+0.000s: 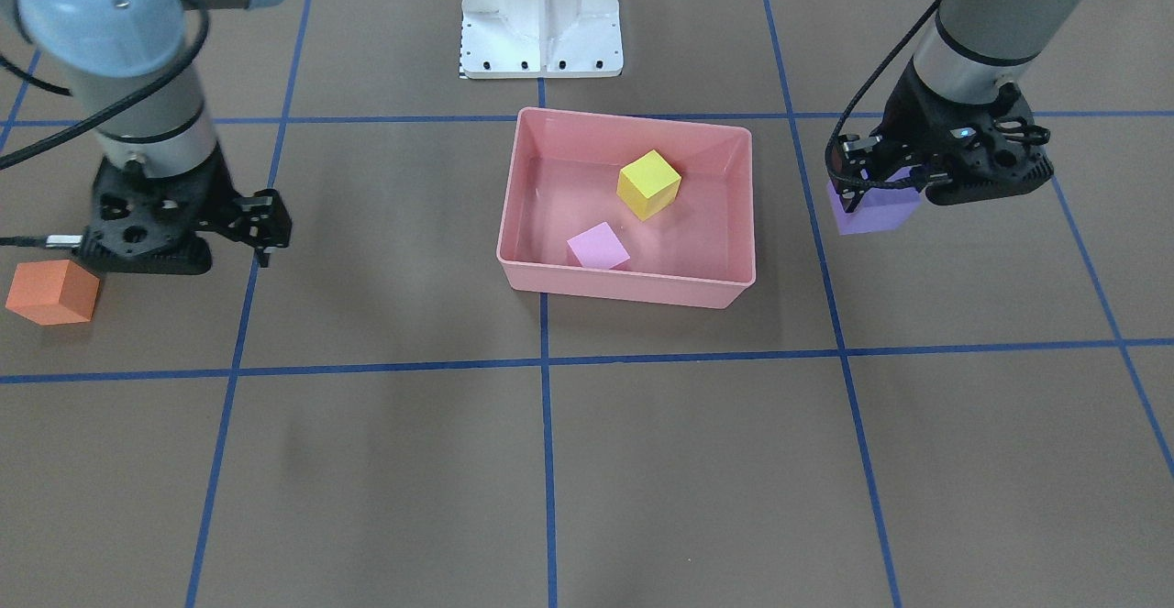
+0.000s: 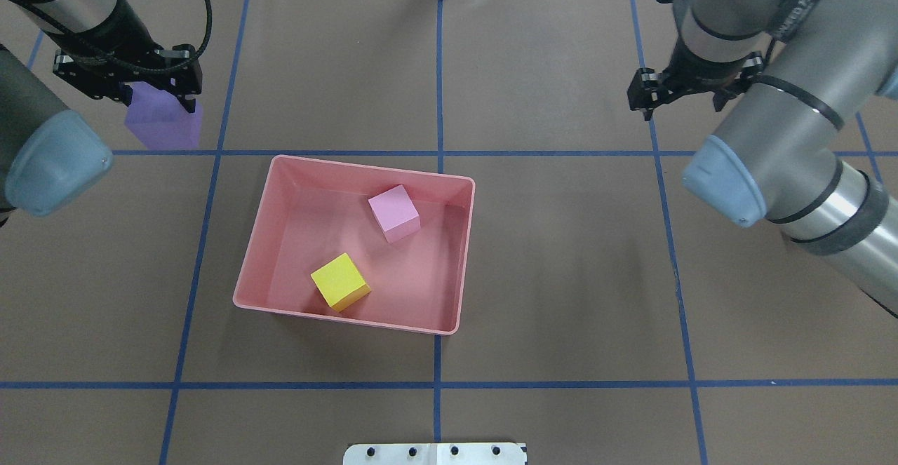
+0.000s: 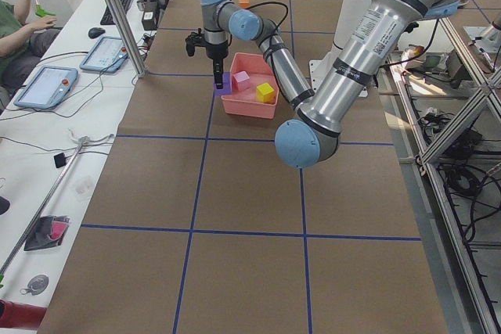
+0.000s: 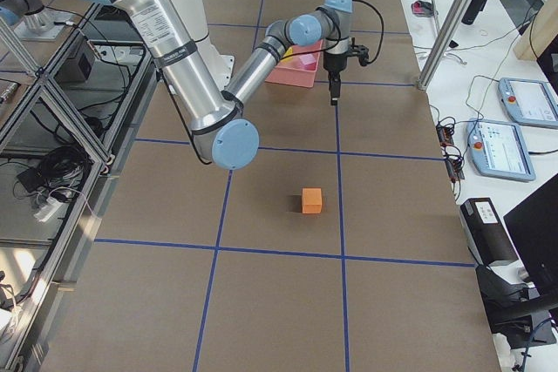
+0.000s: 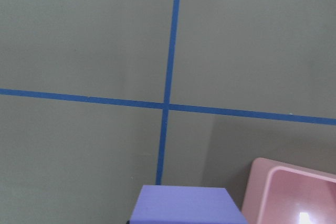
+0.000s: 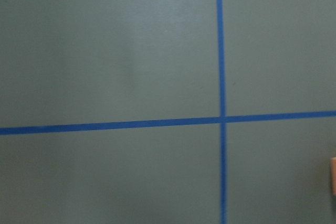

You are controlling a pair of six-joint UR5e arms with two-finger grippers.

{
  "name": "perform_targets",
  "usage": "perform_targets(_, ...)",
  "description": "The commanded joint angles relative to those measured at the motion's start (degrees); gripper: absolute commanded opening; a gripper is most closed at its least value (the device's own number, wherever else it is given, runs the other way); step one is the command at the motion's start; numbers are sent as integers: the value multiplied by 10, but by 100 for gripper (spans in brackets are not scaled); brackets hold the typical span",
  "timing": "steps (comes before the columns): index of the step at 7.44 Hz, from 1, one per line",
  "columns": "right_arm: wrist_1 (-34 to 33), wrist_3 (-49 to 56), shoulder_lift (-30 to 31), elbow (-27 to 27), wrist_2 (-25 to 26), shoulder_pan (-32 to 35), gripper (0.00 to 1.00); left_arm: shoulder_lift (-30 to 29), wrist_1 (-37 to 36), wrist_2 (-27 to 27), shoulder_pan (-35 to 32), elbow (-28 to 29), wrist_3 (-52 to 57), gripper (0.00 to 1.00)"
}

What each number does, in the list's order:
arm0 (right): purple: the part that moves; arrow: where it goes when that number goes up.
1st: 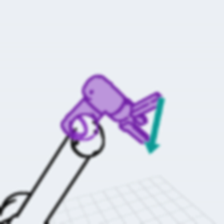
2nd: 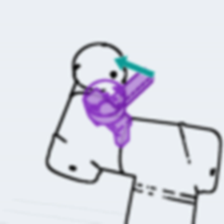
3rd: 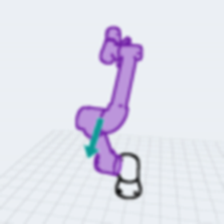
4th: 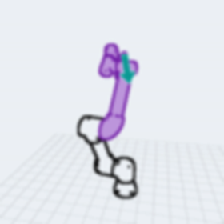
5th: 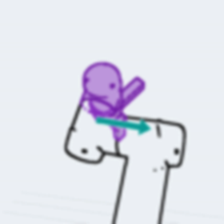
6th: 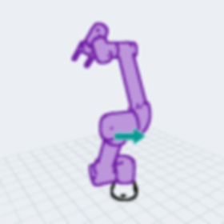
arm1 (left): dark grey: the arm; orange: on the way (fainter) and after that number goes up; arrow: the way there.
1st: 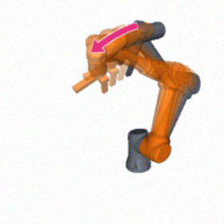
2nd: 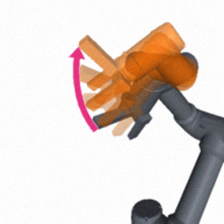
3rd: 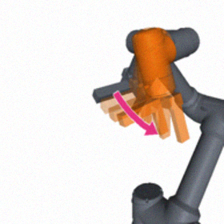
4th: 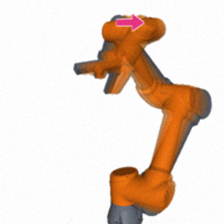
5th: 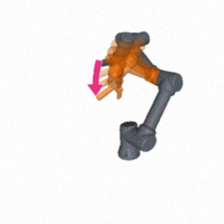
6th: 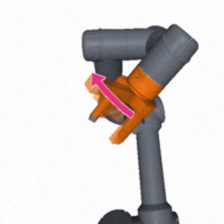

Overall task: Place blocks into pink bin with both arms
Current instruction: 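Lower purple cube into bin with left gripper while right gripper grasps orange cube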

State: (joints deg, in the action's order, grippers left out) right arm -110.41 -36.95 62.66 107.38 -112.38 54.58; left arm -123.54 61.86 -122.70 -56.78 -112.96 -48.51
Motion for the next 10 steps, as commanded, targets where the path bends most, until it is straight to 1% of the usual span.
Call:
perform_targets(1,109,164,90,-43,-46,60,99,-33,-21,-17,14,1,-6,0)
perform_targets(2,132,175,98,-66,-74,75,99,-37,-20,-13,31,-1,-25,0)
perform_targets(3,153,176,125,-69,-75,78,99,-45,-18,-7,66,-7,-78,0)
perform_targets(4,196,174,164,-68,-76,83,100,-63,-17,23,112,-7,-124,0)
perform_targets(5,248,174,197,-69,-85,92,100,-67,-17,66,159,-9,-154,0)
perform_targets(6,264,175,218,-70,-114,98,99,-66,-16,85,179,-10,-156,0)
perform_targets(7,279,176,236,-70,-115,99,99,-66,-16,91,185,-11,-157,0)
perform_targets(8,332,174,256,-89,-117,98,100,-65,-16,91,186,-11,-157,0)
perform_targets(9,368,172,261,-116,-120,98,100,-65,-16,91,187,-10,-157,0)
perform_targets(10,377,170,251,-145,-118,97,100,-66,-16,91,187,-10,-157,0)
